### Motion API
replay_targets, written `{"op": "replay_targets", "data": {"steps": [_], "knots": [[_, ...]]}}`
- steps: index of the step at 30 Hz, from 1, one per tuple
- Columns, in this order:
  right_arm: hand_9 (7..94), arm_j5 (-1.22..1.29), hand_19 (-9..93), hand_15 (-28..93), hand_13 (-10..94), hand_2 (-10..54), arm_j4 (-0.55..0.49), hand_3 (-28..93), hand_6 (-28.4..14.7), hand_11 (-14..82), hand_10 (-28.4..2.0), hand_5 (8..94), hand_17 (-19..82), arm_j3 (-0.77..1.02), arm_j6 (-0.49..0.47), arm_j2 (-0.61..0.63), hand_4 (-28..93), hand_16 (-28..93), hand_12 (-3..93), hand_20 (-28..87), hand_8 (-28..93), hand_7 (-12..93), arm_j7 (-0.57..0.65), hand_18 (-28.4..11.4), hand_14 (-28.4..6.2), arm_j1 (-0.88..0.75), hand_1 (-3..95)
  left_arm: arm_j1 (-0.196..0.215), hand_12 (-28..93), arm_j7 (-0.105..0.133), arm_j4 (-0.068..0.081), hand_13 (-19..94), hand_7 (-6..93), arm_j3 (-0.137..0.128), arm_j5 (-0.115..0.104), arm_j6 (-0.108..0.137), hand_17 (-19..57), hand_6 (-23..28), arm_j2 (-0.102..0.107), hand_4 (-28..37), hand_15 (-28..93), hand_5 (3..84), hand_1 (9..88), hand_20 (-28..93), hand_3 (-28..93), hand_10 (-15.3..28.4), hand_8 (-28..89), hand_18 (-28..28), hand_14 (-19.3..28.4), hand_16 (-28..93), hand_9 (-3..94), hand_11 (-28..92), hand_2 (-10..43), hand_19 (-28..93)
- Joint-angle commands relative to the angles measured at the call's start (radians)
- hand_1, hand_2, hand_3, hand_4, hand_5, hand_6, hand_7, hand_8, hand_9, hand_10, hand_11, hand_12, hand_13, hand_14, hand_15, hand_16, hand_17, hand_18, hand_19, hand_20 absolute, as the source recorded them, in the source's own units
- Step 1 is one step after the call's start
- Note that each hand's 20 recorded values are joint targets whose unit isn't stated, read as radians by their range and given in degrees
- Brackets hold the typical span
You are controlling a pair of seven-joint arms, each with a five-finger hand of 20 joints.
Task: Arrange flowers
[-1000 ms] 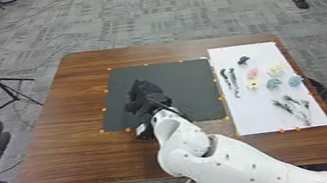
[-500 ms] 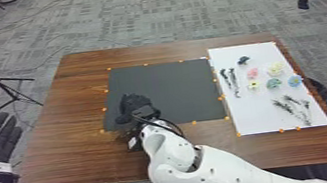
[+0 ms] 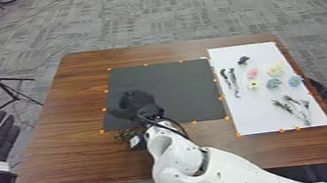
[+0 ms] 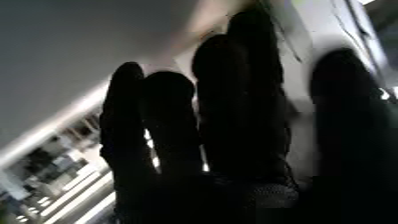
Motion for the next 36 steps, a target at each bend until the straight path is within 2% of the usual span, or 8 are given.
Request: {"op": "replay_targets", "data": {"steps": [1,6,13,14,19,23,28,36], "knots": [[84.9,0.233,81,72,69,10.9,-0.28,76,-6.9,31.9,-16.0,74.1,31,0.216,-0.501,0.052,-17,39,28.5,36,-10,14,0.066,-28.4,-17.6,-0.099,27.6,0.072,11,0.039,-0.024,17,5.7,-0.021,-0.011,-0.018,-1.7,6.0,-0.02,-28.3,10,32.2,26.8,11,50,10.8,-6,6.2,9.3,-2,25.6,6,20.1,9],[87.1,0.236,81,69,71,14.6,-0.24,74,-8.4,23.7,-17.1,69.9,33,0.253,-0.577,0.021,-15,37,24.1,35,-10,9,0.059,-28.4,-16.4,-0.123,27.2,0.015,11,0.007,-0.003,17,5.7,-0.001,0.0,-0.003,-1.9,6.1,-0.017,-28.3,10,32.2,26.4,11,51,10.8,-6,6.3,9.4,-2,25.5,6,20.1,9],[86.4,0.262,82,63,75,15.8,-0.241,75,-9.2,15.6,-18.0,66.1,35,0.259,-0.565,0.01,-14,33,19.0,32,-10,6,0.074,-28.4,-14.8,-0.144,26.6,0.016,11,0.005,-0.006,18,5.8,0.005,-0.002,0.002,-1.9,6.1,-0.016,-28.3,10,32.2,26.5,11,51,10.9,-6,6.4,9.3,-2,25.5,7,20.1,9],[85.6,0.267,82,61,77,15.8,-0.24,75,-9.1,14.5,-17.9,65.8,35,0.262,-0.585,0.006,-14,32,18.1,32,-10,6,0.083,-28.4,-14.5,-0.145,26.5,0.014,11,0.011,-0.007,18,5.7,0.009,-0.009,0.007,-2.0,6.1,-0.012,-28.3,10,32.2,27.3,11,50,10.9,-6,6.4,9.3,-2,25.5,7,20.0,9],[85.3,0.295,86,51,84,16.2,-0.219,75,-8.3,12.6,-17.3,66.0,39,0.273,-0.636,-0.016,-14,29,15.5,29,-11,6,0.105,-28.4,-11.8,-0.159,26.7,0.011,11,0.002,-0.005,18,6.1,0.014,-0.002,0.005,-2.0,6.2,-0.012,-28.3,10,32.2,26.9,11,50,10.8,-6,6.5,9.3,-2,25.6,7,20.1,10],[82.3,0.332,86,47,86,17.0,-0.185,75,-9.7,11.1,-18.1,62.9,39,0.291,-0.675,-0.045,-14,28,13.7,28,-10,5,0.129,-28.4,-12.0,-0.172,25.6,-0.005,11,-0.005,-0.004,18,6.2,0.025,-0.008,0.024,-2.0,6.2,-0.01,-28.3,11,32.2,26.3,11,51,10.9,-7,6.5,9.3,-2,25.6,7,20.3,10],[72.7,0.339,86,45,82,17.4,-0.156,76,-10.1,10.7,-20.5,54.6,36,0.294,-0.722,-0.06,-14,27,11.7,25,-9,5,0.15,-28.4,-13.6,-0.183,24.2,-0.007,11,-0.011,-0.003,18,6.4,0.026,-0.001,0.015,-2.1,6.3,-0.011,-28.3,11,31.9,26.0,11,52,11.0,-6,6.6,9.5,-2,25.7,8,20.4,10],[69.9,0.287,86,47,80,18.0,-0.088,75,-7.9,10.7,-20.6,59.2,34,0.304,-0.742,-0.099,-14,26,11.6,24,-10,6,0.162,-28.4,-14.3,-0.19,24.4,-0.015,11,-0.024,0.003,18,7.0,0.035,0.005,0.01,-2.0,6.4,-0.007,-28.3,12,32.3,24.3,11,56,10.9,-7,6.6,9.4,-2,26.0,9,20.0,11]]}}
